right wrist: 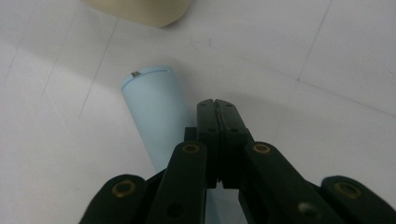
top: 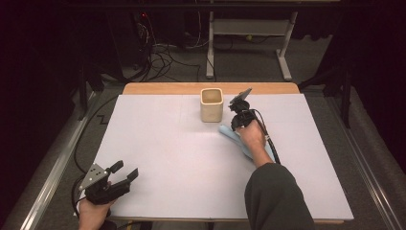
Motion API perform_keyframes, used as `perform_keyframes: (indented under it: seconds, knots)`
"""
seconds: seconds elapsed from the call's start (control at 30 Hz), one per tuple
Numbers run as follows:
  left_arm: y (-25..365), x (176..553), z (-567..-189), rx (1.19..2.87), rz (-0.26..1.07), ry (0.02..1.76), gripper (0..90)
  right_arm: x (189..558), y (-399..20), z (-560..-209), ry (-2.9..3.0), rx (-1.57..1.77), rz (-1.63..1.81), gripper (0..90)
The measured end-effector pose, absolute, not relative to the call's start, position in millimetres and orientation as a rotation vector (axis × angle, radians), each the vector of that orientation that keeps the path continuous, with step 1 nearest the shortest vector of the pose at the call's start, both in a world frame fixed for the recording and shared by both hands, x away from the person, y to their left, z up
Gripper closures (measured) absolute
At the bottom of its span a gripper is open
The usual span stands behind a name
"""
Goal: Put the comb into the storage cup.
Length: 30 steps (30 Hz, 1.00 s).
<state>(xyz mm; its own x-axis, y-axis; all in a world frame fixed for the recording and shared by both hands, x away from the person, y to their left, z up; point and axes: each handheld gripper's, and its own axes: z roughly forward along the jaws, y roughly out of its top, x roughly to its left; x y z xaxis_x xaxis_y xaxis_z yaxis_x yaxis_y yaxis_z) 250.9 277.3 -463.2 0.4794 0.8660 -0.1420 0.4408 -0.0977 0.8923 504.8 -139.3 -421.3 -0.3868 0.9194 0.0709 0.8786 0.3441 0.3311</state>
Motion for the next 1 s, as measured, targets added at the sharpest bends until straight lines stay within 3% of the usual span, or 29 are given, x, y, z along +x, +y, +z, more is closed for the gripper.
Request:
perform_keyframes:
  seconds: [1.0]
  knots:
    - [277, 250, -463, 1.729, 0.527, 1.114, 32.6, 484, -118, -428, 2.581, 1.535, 0.467, 90.0]
